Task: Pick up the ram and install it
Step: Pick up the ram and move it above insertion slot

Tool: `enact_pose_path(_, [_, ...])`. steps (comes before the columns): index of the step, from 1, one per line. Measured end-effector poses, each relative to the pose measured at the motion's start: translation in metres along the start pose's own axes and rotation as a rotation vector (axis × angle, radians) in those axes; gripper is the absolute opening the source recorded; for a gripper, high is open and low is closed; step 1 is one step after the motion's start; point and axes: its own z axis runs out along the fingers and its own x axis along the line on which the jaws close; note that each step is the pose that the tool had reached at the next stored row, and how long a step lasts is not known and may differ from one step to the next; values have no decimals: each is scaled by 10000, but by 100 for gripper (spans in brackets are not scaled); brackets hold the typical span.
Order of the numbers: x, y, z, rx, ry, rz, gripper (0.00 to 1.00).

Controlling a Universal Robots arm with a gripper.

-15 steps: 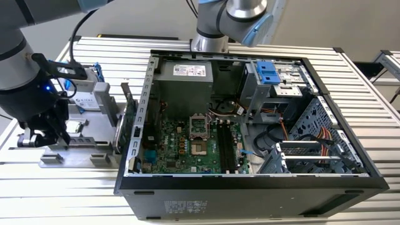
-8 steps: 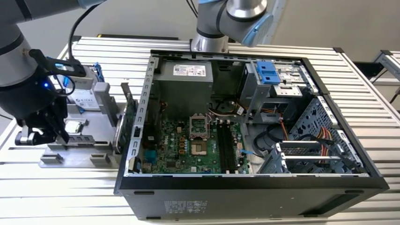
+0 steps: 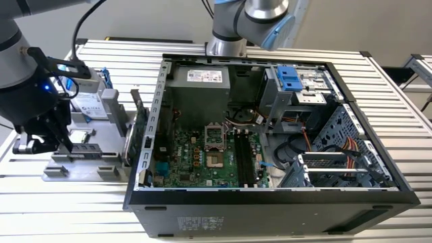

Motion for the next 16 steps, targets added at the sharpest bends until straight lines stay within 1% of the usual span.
enact_pose_path(16, [-1, 2, -183, 0, 1, 1, 0])
